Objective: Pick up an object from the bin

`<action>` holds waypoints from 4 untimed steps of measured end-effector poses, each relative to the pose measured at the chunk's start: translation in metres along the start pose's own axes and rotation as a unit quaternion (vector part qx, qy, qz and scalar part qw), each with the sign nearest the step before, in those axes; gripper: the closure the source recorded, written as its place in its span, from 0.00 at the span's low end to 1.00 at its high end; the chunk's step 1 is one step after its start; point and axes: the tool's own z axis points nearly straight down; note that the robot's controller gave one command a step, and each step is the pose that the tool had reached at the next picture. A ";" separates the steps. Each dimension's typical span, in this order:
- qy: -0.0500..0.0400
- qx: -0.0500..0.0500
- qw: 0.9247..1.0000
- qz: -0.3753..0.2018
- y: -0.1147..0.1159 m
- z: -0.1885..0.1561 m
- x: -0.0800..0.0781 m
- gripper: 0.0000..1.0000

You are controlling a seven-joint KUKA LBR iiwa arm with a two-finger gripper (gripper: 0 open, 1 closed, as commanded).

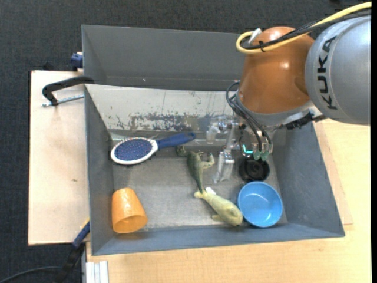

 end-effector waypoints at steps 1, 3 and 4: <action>-0.005 -0.001 1.000 -0.003 0.014 0.064 -0.054 0.00; -0.009 0.001 0.963 -0.270 -0.005 0.136 -0.047 1.00; -0.006 0.004 0.829 -0.559 0.015 0.138 -0.032 1.00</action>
Offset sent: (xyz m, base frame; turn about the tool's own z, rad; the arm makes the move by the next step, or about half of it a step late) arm 0.0510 0.0127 -0.0617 -0.0049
